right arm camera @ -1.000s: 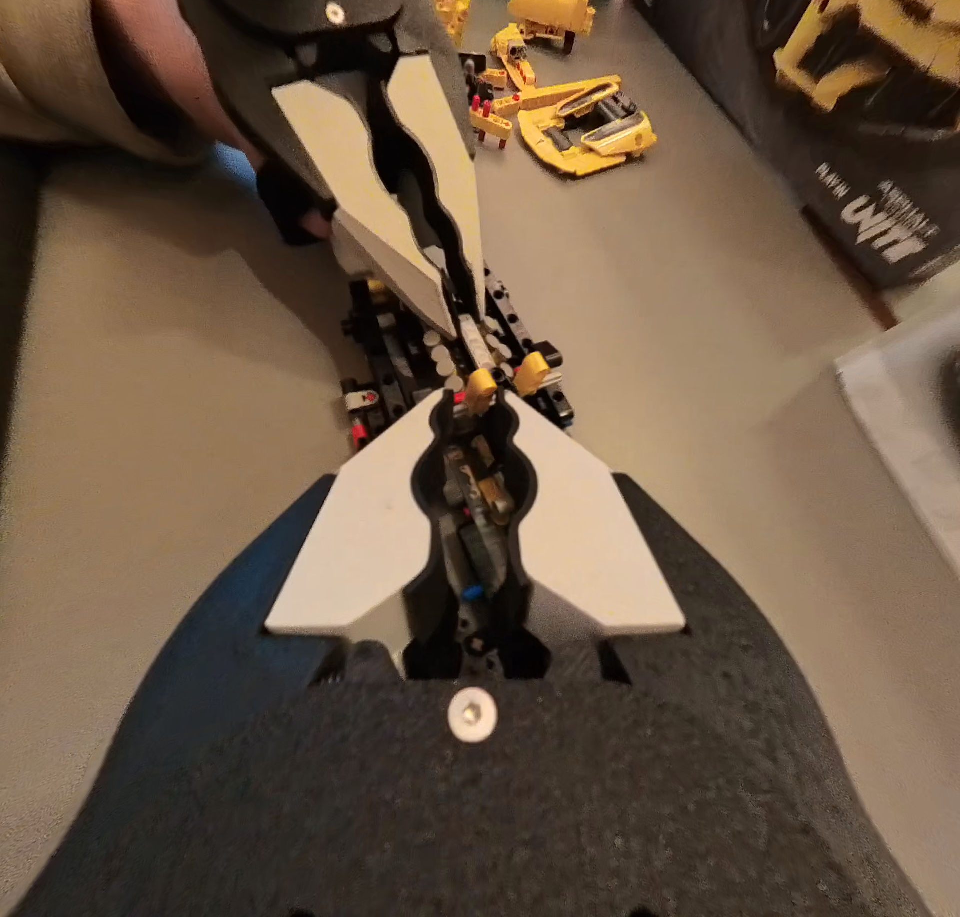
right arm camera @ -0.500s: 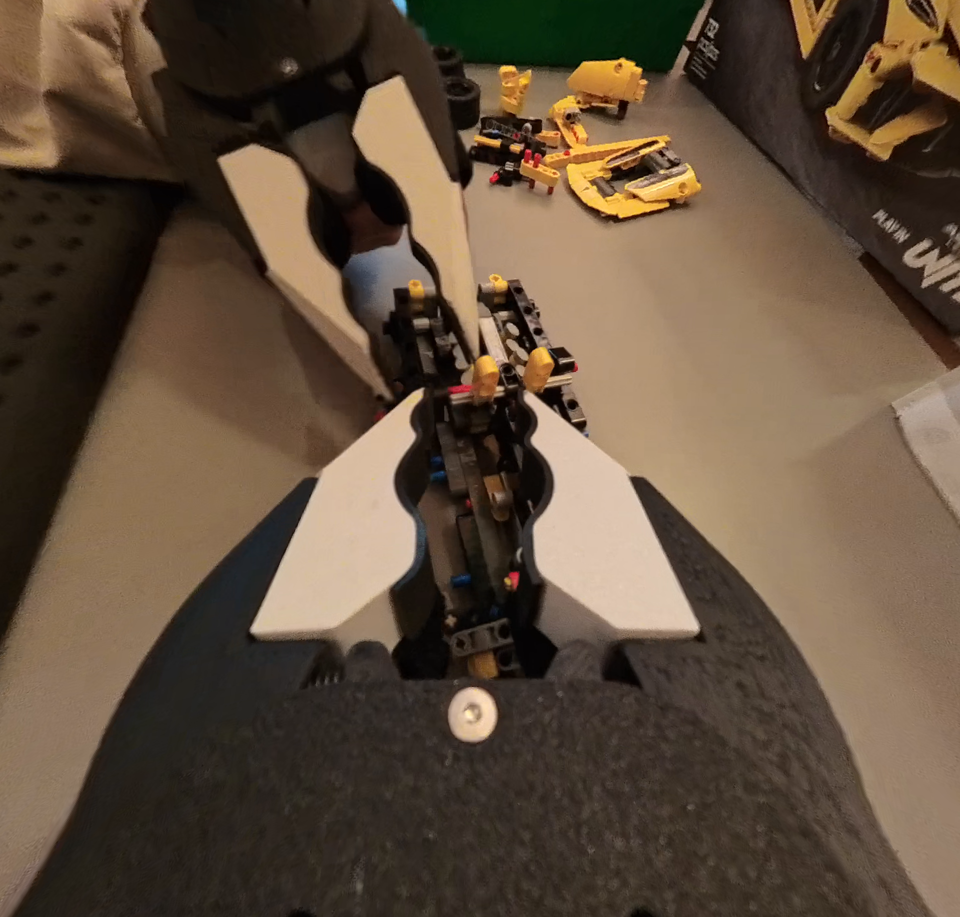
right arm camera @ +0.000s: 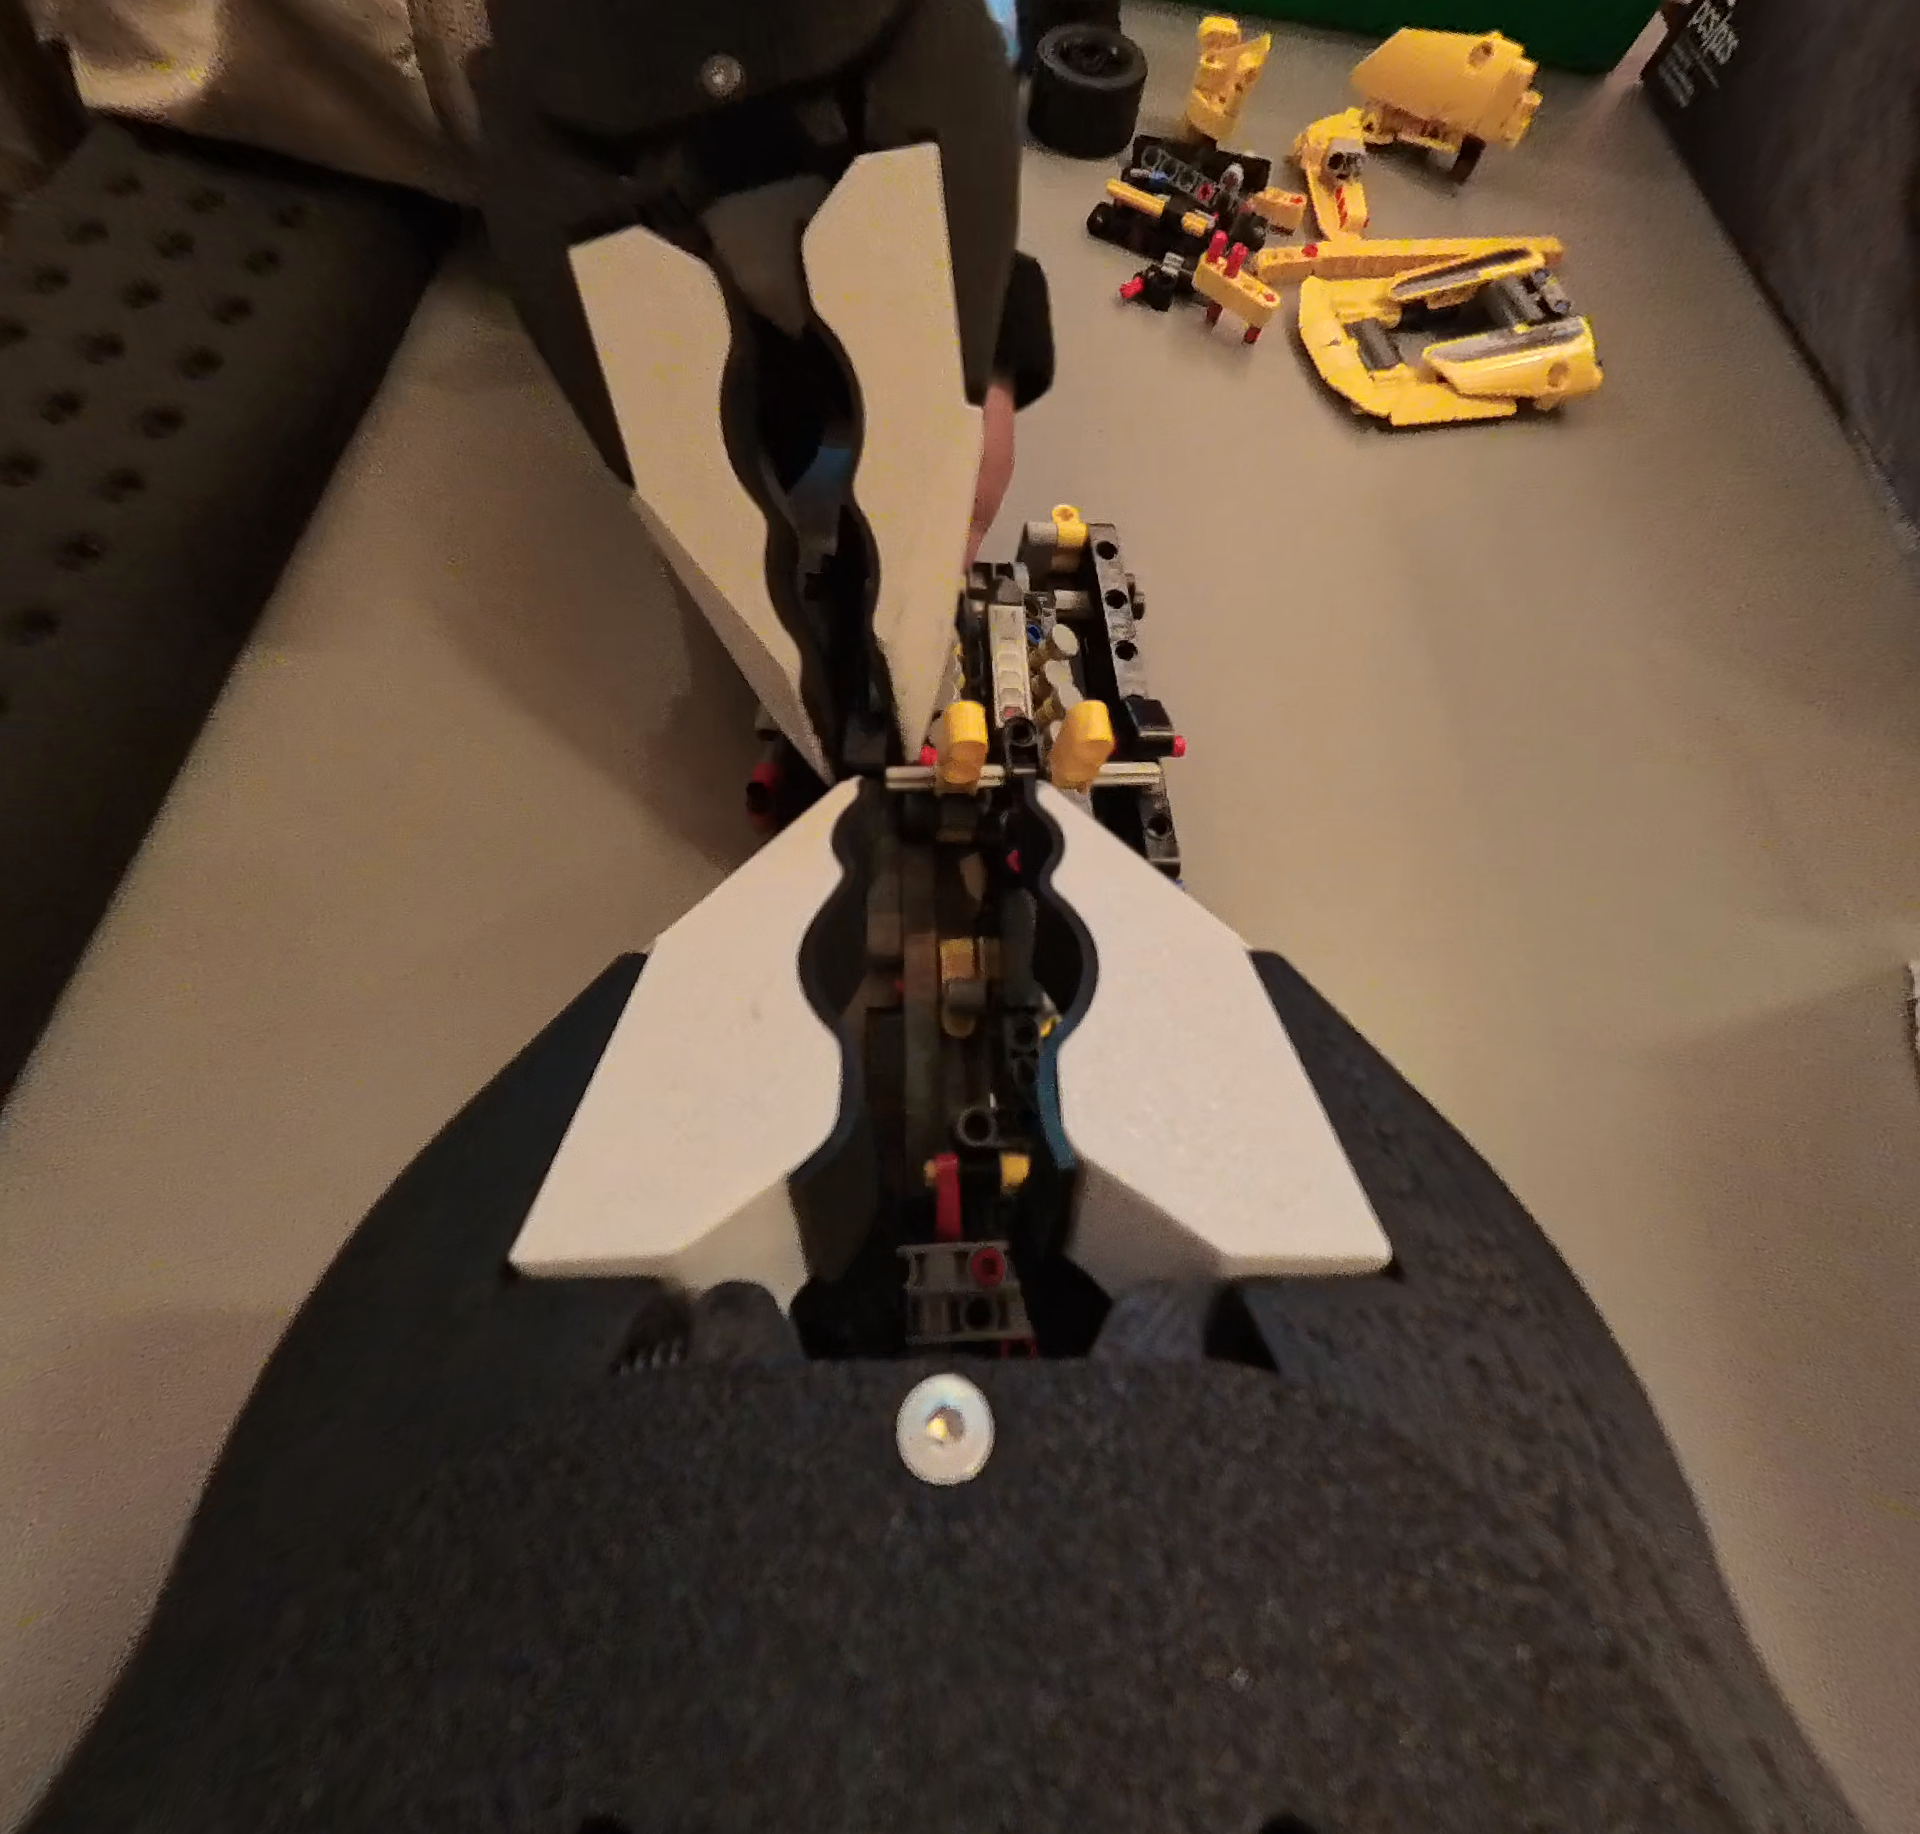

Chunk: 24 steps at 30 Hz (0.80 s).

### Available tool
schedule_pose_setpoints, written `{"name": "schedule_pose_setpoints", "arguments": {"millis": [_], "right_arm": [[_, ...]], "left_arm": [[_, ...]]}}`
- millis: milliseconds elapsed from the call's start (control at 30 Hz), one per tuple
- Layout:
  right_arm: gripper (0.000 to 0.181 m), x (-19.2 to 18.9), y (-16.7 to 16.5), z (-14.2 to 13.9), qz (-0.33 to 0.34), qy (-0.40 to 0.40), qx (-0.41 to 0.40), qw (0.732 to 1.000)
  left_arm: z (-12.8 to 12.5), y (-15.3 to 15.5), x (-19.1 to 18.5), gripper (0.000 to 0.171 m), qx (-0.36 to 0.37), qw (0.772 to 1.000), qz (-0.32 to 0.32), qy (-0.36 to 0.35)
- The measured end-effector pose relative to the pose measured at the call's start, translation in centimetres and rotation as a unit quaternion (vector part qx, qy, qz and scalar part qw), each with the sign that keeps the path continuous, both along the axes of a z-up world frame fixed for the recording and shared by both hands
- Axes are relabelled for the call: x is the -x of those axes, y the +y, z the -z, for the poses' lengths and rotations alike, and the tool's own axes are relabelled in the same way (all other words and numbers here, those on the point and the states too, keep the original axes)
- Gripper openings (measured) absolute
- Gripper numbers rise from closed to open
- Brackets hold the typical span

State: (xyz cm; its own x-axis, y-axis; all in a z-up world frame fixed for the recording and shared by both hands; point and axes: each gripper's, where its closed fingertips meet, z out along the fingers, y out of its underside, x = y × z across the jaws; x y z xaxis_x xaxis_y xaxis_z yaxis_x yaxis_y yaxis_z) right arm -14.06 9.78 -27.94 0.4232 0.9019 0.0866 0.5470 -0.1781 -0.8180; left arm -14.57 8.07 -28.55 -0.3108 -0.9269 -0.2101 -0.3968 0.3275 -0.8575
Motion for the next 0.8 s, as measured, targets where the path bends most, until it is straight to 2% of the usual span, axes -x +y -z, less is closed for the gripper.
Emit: {"name": "schedule_pose_setpoints", "arguments": {"millis": [133,333,367,467,600,667,800], "right_arm": [[0.023,0.5,0.2,0.2,-0.009,-0.027,-0.022,0.999],[0.02,0.8,0.1,0.1,-0.017,0.012,-0.019,1.0],[0.005,0.7,0.2,0.1,-0.017,0.015,-0.009,1.0],[0.0,0.3,0.7,0.0,-0.008,0.032,0.013,0.999],[0.0,0.2,0.7,-1.2,0.001,0.057,-0.007,0.998],[0.011,0.8,0.4,-1.5,-0.002,0.059,-0.014,0.998],[0.006,1.8,0.9,-0.8,0.002,0.052,-0.005,0.999]], "left_arm": [[0.0,0.1,0.4,0.009,0.036,0.999,0.01,-0.005],[0.0,0.0,0.6,0.009,0.051,0.998,0.024,-0.006],[0.0,-0.1,0.7,0.009,0.052,0.998,0.025,-0.006],[0.0,0.2,0.8,0.01,0.043,0.999,0.023,-0.01],[0.0,0.2,0.9,0.01,0.033,0.999,0.021,-0.014],[0.0,0.2,0.9,0.01,0.034,0.999,0.022,-0.014],[0.0,0.2,0.9,0.01,0.03,0.999,0.021,-0.015]]}}
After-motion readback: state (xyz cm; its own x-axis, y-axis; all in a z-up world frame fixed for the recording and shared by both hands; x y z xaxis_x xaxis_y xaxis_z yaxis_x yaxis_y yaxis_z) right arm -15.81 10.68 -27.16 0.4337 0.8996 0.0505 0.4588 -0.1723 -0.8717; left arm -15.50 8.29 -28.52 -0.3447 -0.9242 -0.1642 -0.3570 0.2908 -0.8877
